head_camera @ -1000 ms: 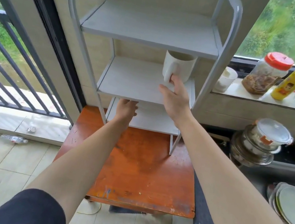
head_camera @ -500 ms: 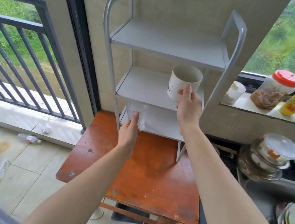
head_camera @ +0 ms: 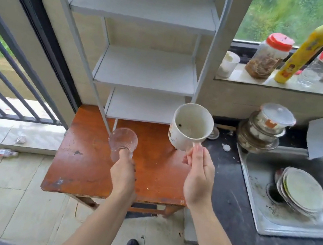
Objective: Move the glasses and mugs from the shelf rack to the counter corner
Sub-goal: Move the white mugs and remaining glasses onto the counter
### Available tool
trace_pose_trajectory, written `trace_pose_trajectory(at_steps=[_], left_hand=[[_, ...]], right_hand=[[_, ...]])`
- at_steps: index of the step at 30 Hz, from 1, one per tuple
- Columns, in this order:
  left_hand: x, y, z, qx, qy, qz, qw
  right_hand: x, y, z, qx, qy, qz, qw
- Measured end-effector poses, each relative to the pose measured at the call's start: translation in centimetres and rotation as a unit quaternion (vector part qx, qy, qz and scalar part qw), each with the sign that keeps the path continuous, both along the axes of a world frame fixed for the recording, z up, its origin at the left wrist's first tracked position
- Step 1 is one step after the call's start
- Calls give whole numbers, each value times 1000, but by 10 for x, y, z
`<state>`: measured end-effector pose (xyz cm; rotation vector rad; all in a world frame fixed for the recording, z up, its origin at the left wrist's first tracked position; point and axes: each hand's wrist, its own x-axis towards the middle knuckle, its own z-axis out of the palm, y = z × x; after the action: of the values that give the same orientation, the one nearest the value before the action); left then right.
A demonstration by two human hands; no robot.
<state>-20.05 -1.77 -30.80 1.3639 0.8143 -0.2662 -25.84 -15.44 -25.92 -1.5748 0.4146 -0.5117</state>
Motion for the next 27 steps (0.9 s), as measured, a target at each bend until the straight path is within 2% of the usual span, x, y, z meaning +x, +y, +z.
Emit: trace_pose_trajectory(at_steps=[4, 10, 15, 20, 27], left_hand=[[-27, -30, -6, 16, 14, -101, 995], [-78, -111, 19, -3, -53, -254, 966], [-145, -192, 52, 2, -106, -391, 914], [-257, -273, 73, -20, -169, -483, 859], [-430, -382, 97, -44, -168, -619, 766]], right_hand=[[-45, -35, -24, 20, 29, -79, 996], [-119, -92, -29, 32, 32, -222, 974], [-203, -143, -18, 53, -7, -317, 947], [-326, -194, -11, 42, -41, -408, 911], [-521, -266, -2, 18, -34, -547, 836]])
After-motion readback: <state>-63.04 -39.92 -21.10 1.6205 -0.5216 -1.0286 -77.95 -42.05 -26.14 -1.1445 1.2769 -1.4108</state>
